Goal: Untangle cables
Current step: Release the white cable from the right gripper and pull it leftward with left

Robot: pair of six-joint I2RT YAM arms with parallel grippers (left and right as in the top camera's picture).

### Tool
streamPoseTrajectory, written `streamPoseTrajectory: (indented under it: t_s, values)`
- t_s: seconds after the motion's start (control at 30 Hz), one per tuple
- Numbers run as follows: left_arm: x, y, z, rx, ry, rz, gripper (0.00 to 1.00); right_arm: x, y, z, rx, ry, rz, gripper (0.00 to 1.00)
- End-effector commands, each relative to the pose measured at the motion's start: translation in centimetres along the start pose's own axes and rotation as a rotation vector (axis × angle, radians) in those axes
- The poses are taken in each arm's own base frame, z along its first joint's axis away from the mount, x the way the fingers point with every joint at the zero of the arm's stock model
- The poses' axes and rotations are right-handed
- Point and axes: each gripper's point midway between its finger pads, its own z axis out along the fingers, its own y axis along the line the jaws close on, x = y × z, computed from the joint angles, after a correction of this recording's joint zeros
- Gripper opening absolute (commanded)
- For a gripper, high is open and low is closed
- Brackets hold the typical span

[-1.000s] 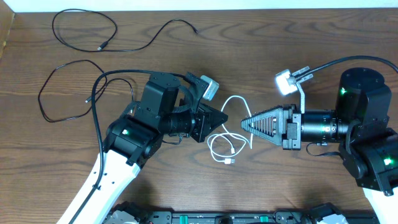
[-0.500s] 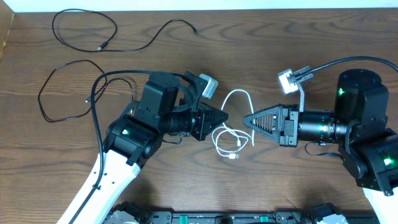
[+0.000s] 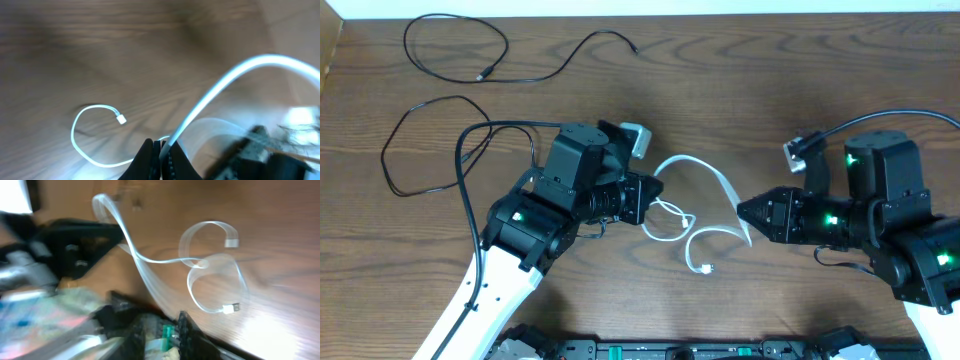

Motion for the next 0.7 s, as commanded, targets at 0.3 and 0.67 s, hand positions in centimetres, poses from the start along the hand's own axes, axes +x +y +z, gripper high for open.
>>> streamPoseTrajectory:
  t_s: [0.3, 0.67]
  values:
    - [-0.5, 3.0, -0.6, -0.176, -0.050, -0.046, 0.08, -0.7, -3.9, -0.4, 0.223, -0.067, -0.026, 0.99]
    - [-1.7, 6.1, -2.4, -0.231, -0.123, -0.254, 0.08, -0.4, -4.6, -0.2, 0.246, -0.052, -0.014, 0.99]
